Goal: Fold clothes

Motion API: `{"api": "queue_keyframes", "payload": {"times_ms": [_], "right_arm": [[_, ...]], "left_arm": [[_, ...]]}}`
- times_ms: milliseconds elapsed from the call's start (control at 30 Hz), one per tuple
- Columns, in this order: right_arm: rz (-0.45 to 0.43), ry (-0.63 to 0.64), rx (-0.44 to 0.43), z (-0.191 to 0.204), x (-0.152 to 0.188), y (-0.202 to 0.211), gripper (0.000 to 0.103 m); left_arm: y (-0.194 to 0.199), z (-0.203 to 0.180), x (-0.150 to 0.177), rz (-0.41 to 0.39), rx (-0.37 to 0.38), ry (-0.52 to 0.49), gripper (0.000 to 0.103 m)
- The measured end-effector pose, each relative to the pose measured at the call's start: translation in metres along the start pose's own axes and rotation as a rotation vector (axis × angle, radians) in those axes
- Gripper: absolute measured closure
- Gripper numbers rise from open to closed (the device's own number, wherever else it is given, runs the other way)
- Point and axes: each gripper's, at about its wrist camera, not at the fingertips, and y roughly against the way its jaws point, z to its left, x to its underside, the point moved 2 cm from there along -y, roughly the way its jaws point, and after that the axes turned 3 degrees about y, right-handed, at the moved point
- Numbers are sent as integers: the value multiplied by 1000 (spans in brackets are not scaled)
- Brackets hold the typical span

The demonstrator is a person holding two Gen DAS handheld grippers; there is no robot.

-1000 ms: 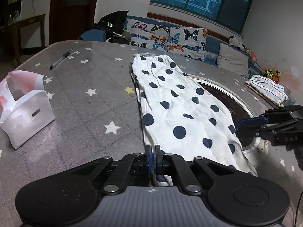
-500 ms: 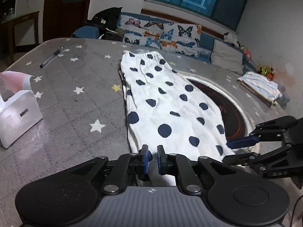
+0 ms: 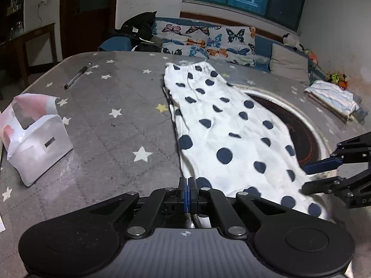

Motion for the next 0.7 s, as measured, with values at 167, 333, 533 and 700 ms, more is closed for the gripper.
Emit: {"api": "queue_keyframes", "payload": {"times_ms": [167, 333, 533, 700], "right_arm": [[-35, 13, 12, 1, -11, 2, 70], [-34, 16, -8, 5, -15, -9, 70], [0, 8, -12, -1, -7, -20, 70], [17, -10, -19, -11, -3, -15, 70]], "left_arm": [[12, -9, -5, -16, 60, 6, 100], [3, -29, -3, 22, 162, 3, 100], [-12, -32, 5, 62, 126, -42, 100], [-10, -20, 5, 60, 106, -19, 100]]}}
